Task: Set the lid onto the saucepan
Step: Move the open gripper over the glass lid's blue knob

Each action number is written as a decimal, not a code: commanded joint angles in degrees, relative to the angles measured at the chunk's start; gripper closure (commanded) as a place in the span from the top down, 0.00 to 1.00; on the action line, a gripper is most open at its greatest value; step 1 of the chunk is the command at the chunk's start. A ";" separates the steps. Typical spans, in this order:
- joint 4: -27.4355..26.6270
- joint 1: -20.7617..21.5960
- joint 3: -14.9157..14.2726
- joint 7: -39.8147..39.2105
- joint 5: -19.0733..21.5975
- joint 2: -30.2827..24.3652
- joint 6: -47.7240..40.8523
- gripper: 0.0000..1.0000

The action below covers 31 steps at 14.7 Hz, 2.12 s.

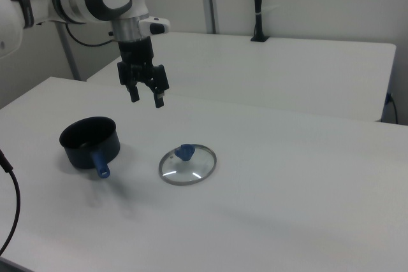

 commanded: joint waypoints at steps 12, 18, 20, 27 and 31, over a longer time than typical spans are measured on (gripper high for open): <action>-1.48 0.81 0.38 -0.18 0.36 -1.24 3.49 1.00; -1.48 5.37 0.56 0.17 4.75 -0.71 6.39 1.00; -1.48 8.27 0.56 0.88 4.75 0.42 6.92 1.00; -2.18 5.06 0.30 -5.15 4.58 2.19 6.92 1.00; -4.99 -0.84 0.30 -10.02 4.14 4.11 10.94 1.00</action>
